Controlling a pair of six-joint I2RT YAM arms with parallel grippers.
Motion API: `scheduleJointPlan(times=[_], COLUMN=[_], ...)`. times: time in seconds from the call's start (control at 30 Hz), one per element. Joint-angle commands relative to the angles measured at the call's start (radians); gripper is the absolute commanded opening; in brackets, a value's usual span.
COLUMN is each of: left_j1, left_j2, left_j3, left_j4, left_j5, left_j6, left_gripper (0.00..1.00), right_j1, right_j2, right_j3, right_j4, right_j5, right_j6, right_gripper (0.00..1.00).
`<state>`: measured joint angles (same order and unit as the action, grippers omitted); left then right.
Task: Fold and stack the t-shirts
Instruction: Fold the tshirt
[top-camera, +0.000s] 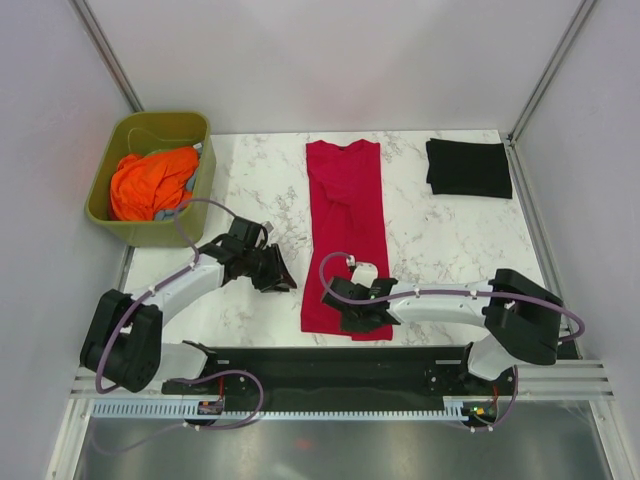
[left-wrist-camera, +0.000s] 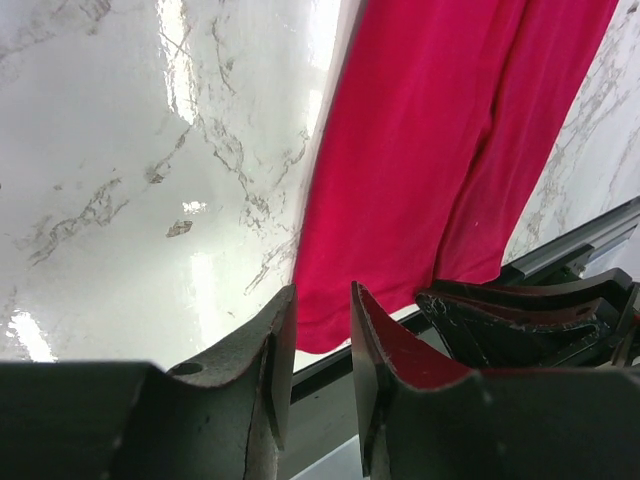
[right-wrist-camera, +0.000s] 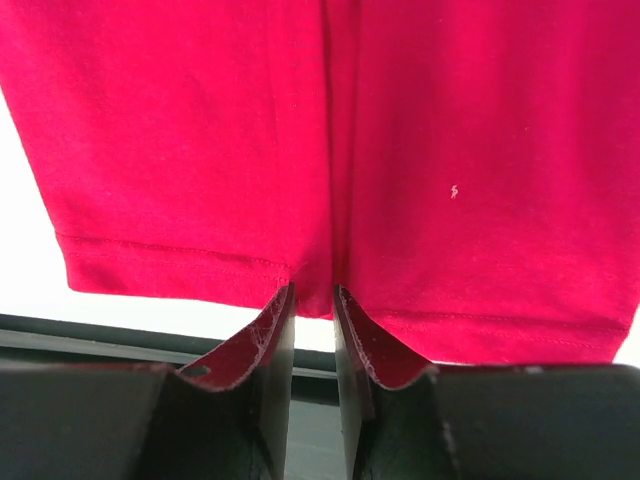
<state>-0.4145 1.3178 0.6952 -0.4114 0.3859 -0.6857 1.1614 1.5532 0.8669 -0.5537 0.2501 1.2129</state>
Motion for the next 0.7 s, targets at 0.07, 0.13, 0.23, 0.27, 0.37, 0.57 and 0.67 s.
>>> scheduleJointPlan(times=[0.07,0.13,0.23,0.27,0.37,0.57,0.67], left_j1=[0.009,0.010,0.010,0.010,0.009,0.014,0.020], left_j2=[0.021,0.021,0.020,0.020,0.034,0.121,0.181], left_j3=[0.015,0.010,0.006,0.007,0.029,0.130,0.190], left_j4=[0.023,0.026,0.026,0.026,0.026,0.026,0.031], left_j5=[0.041,0.033,0.004,-0.007,-0.030,-0.030,-0.027], left_j6=[0.034,0.032,0.040,0.043,0.044,0.044,0.049], left_gripper=[0.36,0.36,0.36,0.37,0.37,0.37,0.36], right_j1=[0.011,0.014,0.014,0.015,0.014,0.014,0.014], right_j2=[0.033,0.025,-0.007,-0.028,-0.077,-0.162,-0.166], right_j3=[0.023,0.023,0.035,0.040,0.052,0.017,-0.006], right_j4=[0.029,0.028,0.014,-0.001,-0.040,-0.077,-0.077], right_j5=[0.002,0.011,0.020,0.023,0.040,0.095,0.101], right_j6=[0.020,0.016,0.005,0.005,0.002,0.010,0.010], right_gripper=[0.24,0.12,0.00,0.00,0.00,0.00,0.00])
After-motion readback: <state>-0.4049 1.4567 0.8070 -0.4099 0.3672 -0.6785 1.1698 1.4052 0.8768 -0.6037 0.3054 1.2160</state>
